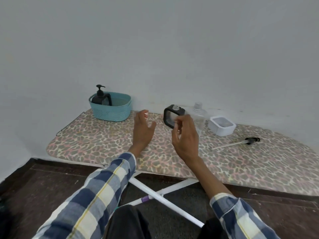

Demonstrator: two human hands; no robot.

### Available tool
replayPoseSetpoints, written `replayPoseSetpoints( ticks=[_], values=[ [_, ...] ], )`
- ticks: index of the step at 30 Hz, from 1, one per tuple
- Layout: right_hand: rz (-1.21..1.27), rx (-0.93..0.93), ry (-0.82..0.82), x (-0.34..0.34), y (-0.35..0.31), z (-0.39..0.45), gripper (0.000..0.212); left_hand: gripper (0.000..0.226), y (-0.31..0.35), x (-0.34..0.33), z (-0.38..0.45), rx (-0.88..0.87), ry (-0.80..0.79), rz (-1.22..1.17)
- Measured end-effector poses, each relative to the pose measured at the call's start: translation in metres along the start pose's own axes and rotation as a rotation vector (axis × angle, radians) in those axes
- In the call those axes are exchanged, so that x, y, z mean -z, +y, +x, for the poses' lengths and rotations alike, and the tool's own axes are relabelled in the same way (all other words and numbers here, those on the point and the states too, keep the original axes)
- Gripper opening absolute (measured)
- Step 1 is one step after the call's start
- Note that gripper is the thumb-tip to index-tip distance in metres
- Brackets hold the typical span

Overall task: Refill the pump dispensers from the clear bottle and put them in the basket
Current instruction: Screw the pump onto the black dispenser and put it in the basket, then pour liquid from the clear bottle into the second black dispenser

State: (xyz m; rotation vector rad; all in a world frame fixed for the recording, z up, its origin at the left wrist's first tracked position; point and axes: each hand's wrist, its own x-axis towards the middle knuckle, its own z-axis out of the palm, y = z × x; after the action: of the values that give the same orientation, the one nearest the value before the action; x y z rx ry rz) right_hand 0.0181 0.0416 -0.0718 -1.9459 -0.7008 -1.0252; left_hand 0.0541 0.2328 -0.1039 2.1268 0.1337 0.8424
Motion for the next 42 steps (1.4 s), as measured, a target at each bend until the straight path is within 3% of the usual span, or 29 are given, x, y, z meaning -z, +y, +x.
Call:
replayPoseSetpoints(
  ticks=[2,6,9,13,18,23,30,42],
  values=[
    [-0.04,-0.055,0.092,0.018,0.02,-0.007,0.018,0.06,0.013,-0.018,0.002,0.036,-0.069,-0.027],
    [-0.112,-0.284,0.187,0.035,0.064,-0.02,0.051,0.085,0.037,-0.045,0.009,0.155,-0.154,-0.097],
    [-0.08,-0.371,0.101,0.037,0.085,-0.025,0.075,0.102,0.046,-0.064,0.015,0.202,-0.197,-0.127],
    [-0.046,-0.413,-0.077,0.031,0.097,-0.024,0.09,0.12,0.051,-0.084,0.02,0.232,-0.199,-0.077],
    [0.008,-0.446,-0.252,0.029,0.101,-0.025,0.077,0.139,0.042,-0.105,0.029,0.31,-0.163,-0.079],
    [0.01,-0.443,-0.258,0.032,0.098,-0.025,0.067,0.133,0.039,-0.109,0.031,0.282,-0.113,-0.038],
    [0.014,-0.455,-0.25,0.032,0.096,-0.025,0.072,0.105,0.045,-0.081,0.013,0.133,0.055,-0.122],
    [0.028,-0.492,-0.213,0.032,0.096,-0.027,0.076,0.08,0.006,-0.006,-0.026,0.05,-0.249,-0.212]
  ],
)
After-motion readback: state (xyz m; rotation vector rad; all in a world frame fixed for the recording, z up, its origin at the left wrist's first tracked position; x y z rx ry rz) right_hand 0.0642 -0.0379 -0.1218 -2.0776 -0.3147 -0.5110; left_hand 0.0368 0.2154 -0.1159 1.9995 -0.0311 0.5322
